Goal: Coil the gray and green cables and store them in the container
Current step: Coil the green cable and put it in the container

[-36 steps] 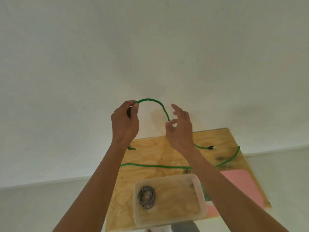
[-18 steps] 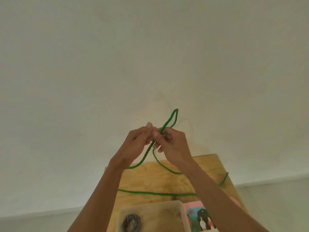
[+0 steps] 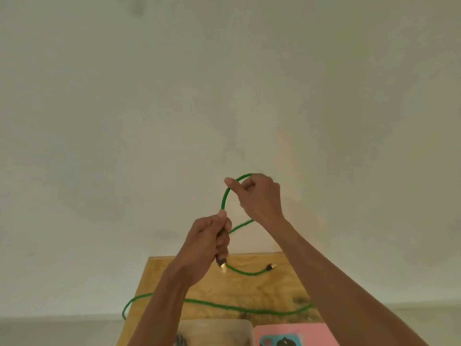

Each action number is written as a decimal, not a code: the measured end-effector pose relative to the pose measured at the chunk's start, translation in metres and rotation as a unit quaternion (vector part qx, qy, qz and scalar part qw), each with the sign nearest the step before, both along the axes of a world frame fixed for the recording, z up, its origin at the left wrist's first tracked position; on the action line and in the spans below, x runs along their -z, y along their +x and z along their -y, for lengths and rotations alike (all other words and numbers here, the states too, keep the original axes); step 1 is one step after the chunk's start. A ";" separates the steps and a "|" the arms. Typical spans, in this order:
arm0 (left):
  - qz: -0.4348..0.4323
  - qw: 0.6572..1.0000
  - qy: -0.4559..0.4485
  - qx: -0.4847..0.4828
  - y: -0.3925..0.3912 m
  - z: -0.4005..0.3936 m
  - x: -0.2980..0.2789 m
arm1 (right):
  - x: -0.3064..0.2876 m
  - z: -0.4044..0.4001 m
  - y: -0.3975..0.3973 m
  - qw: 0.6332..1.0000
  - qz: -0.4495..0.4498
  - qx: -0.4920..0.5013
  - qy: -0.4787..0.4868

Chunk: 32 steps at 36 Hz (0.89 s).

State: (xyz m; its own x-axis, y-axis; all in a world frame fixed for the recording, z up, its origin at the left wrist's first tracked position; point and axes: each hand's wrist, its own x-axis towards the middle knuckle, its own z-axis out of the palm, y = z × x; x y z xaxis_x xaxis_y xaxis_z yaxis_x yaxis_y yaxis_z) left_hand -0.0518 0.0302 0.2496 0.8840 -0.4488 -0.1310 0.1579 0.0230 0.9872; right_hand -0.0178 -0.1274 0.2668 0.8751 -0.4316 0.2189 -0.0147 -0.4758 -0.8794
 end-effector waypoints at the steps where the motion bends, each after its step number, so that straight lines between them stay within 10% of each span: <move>1: -0.016 0.999 -0.026 -0.009 0.000 -0.001 -0.006 | 0.002 -0.001 0.000 0.999 0.032 -0.022 -0.006; 10: -0.050 0.965 -0.254 0.041 0.006 -0.008 -0.049 | 0.009 -0.019 0.009 0.944 0.117 -0.221 -0.215; 13: -0.030 0.960 -0.276 0.032 0.013 -0.006 -0.060 | 0.008 -0.032 0.003 0.950 0.093 -0.298 -0.008; 17: -0.006 0.962 -0.273 -0.019 0.026 -0.006 -0.071 | 0.019 -0.053 0.007 0.959 0.136 -0.238 -0.065; 25: 0.052 0.966 -0.233 -0.096 0.061 -0.014 -0.084 | 0.035 -0.081 0.000 0.962 0.058 -0.235 0.124; 32: 0.197 0.972 -0.052 -0.116 0.084 -0.033 -0.081 | 0.039 -0.078 -0.003 0.970 0.065 -0.212 0.098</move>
State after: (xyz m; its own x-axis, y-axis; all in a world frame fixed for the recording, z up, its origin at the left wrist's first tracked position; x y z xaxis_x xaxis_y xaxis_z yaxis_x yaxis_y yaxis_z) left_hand 0.0327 0.0629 0.3303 0.9356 -0.2235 0.2734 -0.2528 0.1167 0.9605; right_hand -0.0205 -0.0489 0.2275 0.9534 -0.0837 0.2897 0.2633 -0.2376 -0.9350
